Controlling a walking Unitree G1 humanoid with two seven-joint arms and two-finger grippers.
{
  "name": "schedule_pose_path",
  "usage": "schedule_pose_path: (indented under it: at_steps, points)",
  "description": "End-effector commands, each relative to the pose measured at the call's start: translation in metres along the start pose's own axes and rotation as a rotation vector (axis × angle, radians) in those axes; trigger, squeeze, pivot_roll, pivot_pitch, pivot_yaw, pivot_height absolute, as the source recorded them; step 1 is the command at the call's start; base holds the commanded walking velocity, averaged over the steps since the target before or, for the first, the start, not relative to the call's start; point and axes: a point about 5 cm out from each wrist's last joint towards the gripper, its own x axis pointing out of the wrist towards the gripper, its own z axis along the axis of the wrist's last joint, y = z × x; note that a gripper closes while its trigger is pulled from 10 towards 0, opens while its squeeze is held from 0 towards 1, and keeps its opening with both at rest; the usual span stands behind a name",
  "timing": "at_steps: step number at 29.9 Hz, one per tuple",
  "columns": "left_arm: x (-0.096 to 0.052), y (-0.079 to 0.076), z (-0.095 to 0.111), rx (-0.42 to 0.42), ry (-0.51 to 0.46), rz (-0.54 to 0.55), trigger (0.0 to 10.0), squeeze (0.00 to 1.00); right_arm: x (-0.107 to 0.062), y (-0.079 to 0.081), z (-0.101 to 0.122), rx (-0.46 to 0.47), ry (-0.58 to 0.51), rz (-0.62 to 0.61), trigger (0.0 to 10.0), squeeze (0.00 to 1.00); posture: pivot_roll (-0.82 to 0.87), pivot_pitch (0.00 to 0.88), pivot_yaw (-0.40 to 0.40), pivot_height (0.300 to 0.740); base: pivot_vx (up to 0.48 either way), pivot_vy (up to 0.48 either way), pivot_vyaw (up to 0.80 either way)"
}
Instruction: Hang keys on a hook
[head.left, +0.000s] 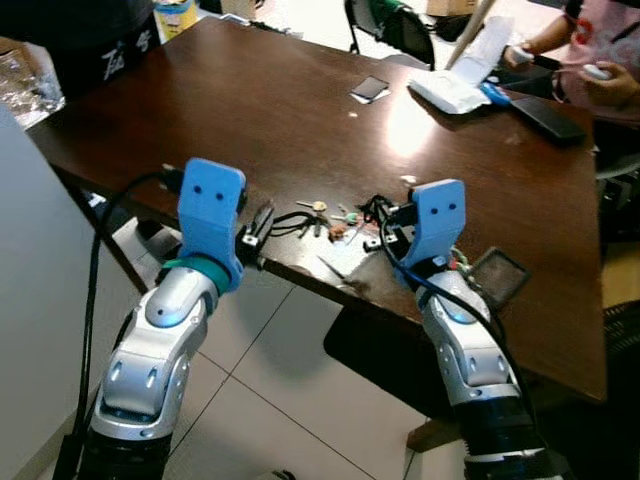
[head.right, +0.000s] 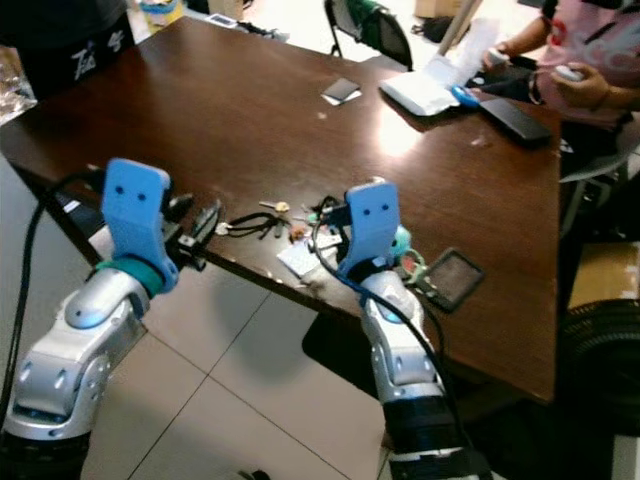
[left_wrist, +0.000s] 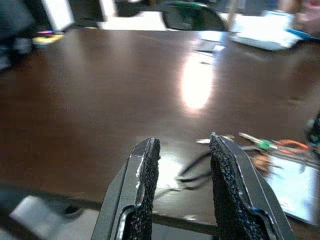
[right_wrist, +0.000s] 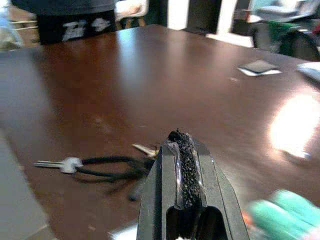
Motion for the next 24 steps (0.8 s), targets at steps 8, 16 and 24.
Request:
schedule_pose_path:
  at_steps: [8, 16, 24]
  points:
    - [0.000, -0.001, 0.012, -0.002, -0.034, 0.028, 10.0, 0.00, 0.000, 0.007, -0.001, 0.001, -0.002, 0.028, 10.0, 0.00, 0.16, 0.061, 0.051, 0.740, 0.000, 0.000, 0.80]
    - [0.000, 0.002, 0.012, 0.000, -0.030, 0.055, 10.0, 0.00, -0.002, 0.009, -0.002, 0.003, 0.002, 0.037, 10.0, 0.00, 0.16, 0.066, 0.050, 0.740, 0.000, 0.000, 0.80]
    - [0.000, 0.005, 0.019, 0.052, -0.062, 0.106, 10.0, 0.00, -0.002, 0.013, -0.002, 0.002, -0.001, 0.048, 10.0, 0.00, 0.16, 0.067, 0.052, 0.740, 0.000, 0.000, 0.80]
